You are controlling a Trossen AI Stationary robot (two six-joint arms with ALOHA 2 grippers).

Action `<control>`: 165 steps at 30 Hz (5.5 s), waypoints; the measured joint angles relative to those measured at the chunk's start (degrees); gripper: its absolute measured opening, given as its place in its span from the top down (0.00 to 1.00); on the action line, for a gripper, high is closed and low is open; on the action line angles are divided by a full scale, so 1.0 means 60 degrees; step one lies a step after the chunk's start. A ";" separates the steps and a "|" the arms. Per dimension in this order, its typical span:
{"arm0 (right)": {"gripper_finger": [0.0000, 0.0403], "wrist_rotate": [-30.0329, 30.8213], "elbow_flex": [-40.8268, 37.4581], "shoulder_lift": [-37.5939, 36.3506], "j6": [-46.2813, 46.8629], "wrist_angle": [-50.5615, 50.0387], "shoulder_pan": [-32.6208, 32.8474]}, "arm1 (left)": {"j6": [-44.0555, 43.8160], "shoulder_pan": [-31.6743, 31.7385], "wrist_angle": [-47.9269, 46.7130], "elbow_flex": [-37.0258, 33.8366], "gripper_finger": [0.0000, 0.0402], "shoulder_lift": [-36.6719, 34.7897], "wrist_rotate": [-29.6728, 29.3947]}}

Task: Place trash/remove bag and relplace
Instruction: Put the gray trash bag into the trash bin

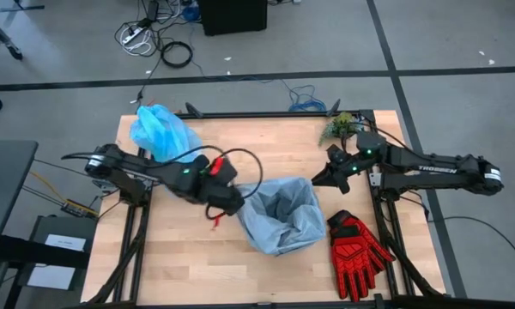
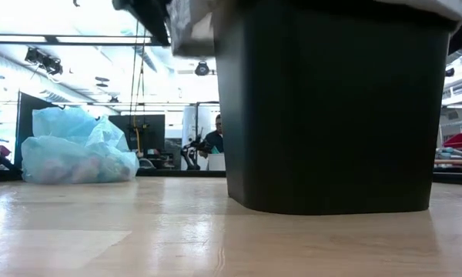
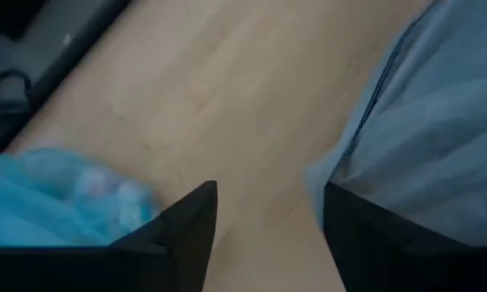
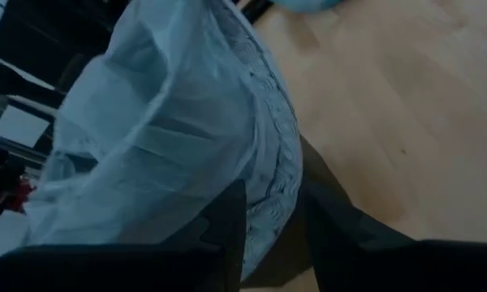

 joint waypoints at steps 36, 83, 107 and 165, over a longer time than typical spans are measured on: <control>0.74 0.0407 0.0000 -0.0326 0.1465 -0.0058 0.0107 | -0.3061 -0.0756 1.0150 -0.7519 0.47 -0.0554 -0.0676; 0.80 0.3153 0.0011 0.1091 0.2597 0.0261 0.6164 | -0.0330 -0.3256 1.6052 -0.7472 0.66 0.0496 -0.0697; 0.80 0.5916 0.0011 0.4009 0.1728 0.0294 0.6162 | -0.2536 -0.3309 1.5478 -0.6966 0.67 0.2946 -0.0099; 1.00 1.3023 0.1858 0.7070 -0.3701 0.1906 1.1373 | -0.1702 -0.2478 0.8900 -0.2967 0.67 0.2961 -0.0249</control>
